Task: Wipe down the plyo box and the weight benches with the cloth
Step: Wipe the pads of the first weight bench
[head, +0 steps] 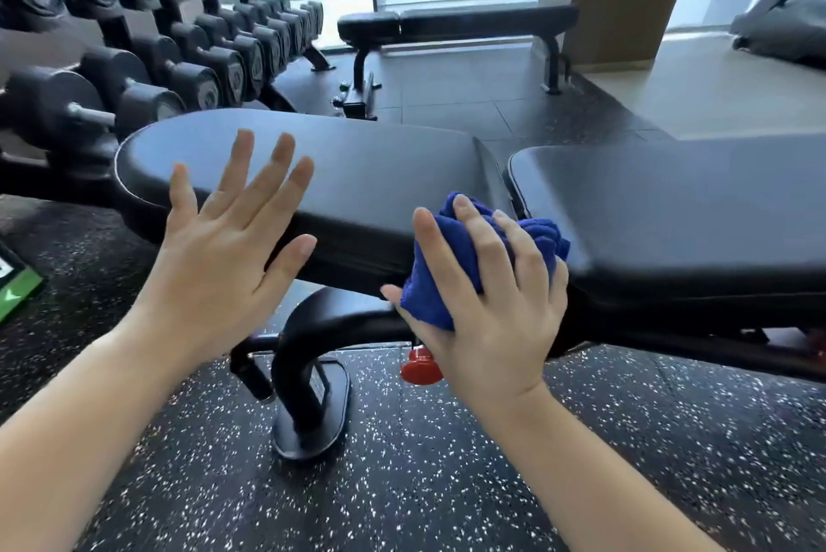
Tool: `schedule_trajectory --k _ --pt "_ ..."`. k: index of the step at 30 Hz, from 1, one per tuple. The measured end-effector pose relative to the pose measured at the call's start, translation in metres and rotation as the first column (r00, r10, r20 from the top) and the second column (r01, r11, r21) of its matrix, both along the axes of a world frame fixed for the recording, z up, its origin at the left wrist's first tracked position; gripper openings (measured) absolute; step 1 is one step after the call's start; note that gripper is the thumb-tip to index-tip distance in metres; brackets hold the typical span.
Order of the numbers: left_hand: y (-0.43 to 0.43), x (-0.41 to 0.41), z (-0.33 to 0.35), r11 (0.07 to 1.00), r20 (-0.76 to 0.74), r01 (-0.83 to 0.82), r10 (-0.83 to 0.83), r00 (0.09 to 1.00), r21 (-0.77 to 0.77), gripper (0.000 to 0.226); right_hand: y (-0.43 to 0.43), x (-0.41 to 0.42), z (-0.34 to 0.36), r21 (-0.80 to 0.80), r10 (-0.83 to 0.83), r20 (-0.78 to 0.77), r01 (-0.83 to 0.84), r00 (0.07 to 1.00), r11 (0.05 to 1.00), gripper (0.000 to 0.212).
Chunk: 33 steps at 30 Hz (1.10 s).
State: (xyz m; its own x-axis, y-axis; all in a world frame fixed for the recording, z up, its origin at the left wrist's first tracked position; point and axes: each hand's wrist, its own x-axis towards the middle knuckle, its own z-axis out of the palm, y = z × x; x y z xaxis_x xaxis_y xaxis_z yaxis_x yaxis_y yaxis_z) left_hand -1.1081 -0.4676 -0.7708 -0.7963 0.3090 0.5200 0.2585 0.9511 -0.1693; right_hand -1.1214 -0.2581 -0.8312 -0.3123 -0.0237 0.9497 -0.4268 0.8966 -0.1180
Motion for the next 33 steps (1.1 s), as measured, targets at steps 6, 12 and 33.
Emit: schedule_trajectory --k 6,12,33 --pt "0.001 -0.002 -0.005 0.999 -0.024 0.02 -0.02 1.0 0.025 0.057 0.024 0.017 0.007 0.203 0.076 0.219 -0.121 0.973 0.972 0.06" --pt "-0.001 -0.005 -0.007 0.998 -0.05 0.039 -0.037 0.998 0.04 0.055 0.04 -0.002 0.012 0.301 0.157 0.115 -0.185 0.981 0.936 0.054" --pt "-0.02 0.003 -0.009 0.99 -0.108 0.094 -0.083 0.991 0.106 0.05 0.006 0.002 0.007 0.174 0.065 0.014 -0.067 0.998 0.982 0.042"
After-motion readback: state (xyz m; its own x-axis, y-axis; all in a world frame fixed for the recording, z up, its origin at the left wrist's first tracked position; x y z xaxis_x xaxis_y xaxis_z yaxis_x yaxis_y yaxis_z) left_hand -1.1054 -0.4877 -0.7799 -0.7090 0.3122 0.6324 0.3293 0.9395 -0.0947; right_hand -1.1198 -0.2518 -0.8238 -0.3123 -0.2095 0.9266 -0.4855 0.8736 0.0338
